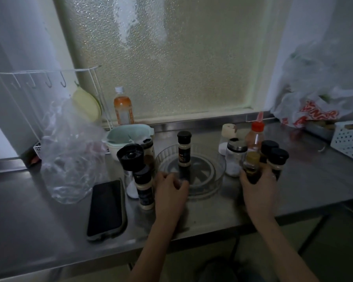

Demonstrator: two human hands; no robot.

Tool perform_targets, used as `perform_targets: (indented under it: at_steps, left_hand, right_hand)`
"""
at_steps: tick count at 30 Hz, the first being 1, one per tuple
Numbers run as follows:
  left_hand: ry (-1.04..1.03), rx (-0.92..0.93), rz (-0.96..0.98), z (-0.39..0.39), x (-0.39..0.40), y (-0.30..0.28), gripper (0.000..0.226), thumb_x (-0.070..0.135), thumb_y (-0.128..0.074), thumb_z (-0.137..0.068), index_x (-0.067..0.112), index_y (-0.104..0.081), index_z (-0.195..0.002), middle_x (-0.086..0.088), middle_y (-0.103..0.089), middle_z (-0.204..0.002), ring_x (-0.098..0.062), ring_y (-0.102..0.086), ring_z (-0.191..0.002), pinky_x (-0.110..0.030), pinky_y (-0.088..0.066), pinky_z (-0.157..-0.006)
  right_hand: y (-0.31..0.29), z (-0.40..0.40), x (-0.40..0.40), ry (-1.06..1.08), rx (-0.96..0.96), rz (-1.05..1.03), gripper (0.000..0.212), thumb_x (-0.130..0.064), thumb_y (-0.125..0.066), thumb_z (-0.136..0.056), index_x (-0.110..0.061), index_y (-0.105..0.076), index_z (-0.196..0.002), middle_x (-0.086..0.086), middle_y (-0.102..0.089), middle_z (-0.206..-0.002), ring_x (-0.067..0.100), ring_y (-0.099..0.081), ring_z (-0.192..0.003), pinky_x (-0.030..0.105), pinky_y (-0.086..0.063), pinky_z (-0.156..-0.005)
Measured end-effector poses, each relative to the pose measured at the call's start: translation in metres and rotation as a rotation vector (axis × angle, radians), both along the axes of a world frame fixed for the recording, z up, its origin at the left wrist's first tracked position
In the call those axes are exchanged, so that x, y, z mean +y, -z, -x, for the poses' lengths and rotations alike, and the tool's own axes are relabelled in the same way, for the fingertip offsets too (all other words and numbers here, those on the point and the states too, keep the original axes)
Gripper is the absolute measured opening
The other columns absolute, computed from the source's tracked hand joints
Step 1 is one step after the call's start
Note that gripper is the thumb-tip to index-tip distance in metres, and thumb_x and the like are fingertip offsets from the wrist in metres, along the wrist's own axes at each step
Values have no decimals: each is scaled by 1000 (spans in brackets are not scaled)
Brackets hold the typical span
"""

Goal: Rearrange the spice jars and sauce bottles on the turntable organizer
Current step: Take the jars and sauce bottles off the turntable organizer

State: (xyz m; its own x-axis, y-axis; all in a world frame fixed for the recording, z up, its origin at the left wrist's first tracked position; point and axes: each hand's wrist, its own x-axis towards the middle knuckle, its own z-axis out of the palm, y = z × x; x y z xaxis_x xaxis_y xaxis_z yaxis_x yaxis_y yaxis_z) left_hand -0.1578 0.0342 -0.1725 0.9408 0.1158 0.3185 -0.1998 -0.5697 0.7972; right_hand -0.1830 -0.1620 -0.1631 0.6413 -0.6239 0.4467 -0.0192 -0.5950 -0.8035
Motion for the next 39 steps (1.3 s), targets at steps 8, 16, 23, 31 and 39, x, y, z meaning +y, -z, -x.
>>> perform_targets:
  at_steps: [8, 16, 23, 31, 39]
  left_hand:
    - [-70, -14, 41, 2, -1, -2, 18, 12, -57, -85, 8, -46, -72, -6, -44, -89, -20, -45, -74, -31, -35, -62]
    - [-199, -87, -10, 7, 0, -4, 9, 6, -54, -81, 14, -51, -78, -5, -54, -93, -20, -47, -84, -31, -40, -65]
    - [-89, -316, -250, 17, -8, -5, 21, 39, -51, -78, 20, -56, -73, 3, -59, -77, -18, -53, -77, -26, -40, -55]
    - [201, -404, -565, 17, -9, 2, 13, 36, -58, -82, 26, -66, -85, 8, -65, -75, -21, -57, -80, -30, -38, -65]
    - [-49, -194, -397, 23, -9, -4, 33, 44, -40, -79, 18, -49, -61, -3, -59, -69, -27, -51, -82, -37, -40, -71]
  right_hand:
    - [-35, -17, 49, -323, -155, 78, 27, -41, -67, -77, -37, -53, -100, -29, -53, -82, -17, -54, -76, -2, -39, -62]
    - [-11, -35, 71, -469, -40, 105, 24, -30, -72, -78, -29, -52, -90, -28, -49, -79, -6, -51, -73, 3, -37, -61]
    - [-25, -7, 23, -145, -385, -82, 33, -38, -55, -90, -21, -49, -117, -10, -55, -108, -4, -54, -95, 14, -45, -74]
    - [-5, -9, -55, 32, -82, -178, 59, -33, -63, -86, -8, -38, -132, 15, -51, -131, 27, -49, -118, 34, -41, -93]
    - [-3, -2, -49, 26, -217, -197, 44, -27, -68, -82, -11, -52, -120, 11, -60, -116, 25, -57, -108, 26, -46, -85]
